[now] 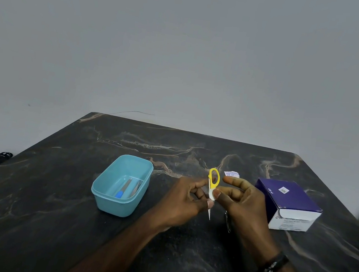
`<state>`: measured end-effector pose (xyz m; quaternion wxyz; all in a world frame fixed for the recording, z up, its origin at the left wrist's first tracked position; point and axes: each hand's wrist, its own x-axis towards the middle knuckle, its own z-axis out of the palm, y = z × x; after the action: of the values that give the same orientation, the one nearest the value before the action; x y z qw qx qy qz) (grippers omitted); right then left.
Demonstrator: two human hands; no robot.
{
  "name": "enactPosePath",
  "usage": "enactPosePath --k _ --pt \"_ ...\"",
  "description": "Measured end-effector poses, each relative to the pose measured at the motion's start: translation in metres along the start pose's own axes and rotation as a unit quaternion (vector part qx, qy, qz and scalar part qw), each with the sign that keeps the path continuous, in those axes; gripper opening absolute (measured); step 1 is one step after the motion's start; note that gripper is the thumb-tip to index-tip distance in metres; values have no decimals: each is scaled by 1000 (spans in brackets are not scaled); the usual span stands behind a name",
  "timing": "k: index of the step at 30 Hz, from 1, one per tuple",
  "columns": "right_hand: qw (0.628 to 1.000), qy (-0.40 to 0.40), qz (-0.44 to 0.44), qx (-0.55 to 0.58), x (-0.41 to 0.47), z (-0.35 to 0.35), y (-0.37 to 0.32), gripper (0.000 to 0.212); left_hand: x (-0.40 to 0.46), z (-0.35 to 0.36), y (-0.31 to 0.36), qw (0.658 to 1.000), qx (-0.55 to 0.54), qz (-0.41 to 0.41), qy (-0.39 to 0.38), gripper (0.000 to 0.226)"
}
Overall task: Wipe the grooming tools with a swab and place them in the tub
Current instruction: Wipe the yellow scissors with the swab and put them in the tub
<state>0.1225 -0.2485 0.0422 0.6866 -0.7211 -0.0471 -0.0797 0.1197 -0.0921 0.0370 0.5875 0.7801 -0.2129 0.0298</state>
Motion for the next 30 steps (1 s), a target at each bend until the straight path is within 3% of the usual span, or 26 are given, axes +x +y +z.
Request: enactPosePath --k 5,12,19,25,30 --pt "999 -34 -1 -38 -2 -1 -4 45 0 1 -2 1000 -19 6 6 33" --pt "999 -10 11 32 0 0 1 50 0 5 -3 1000 -15 23 1 33" --pt "998 -57 34 22 2 -2 0 47 3 4 -10 1000 5 18 20 32" --pt "999 -19 15 34 4 -2 5 50 2 7 -7 1000 7 22 16 31" --pt "997 -70 24 3 2 -2 2 41 2 4 -11 1000 6 15 22 37"
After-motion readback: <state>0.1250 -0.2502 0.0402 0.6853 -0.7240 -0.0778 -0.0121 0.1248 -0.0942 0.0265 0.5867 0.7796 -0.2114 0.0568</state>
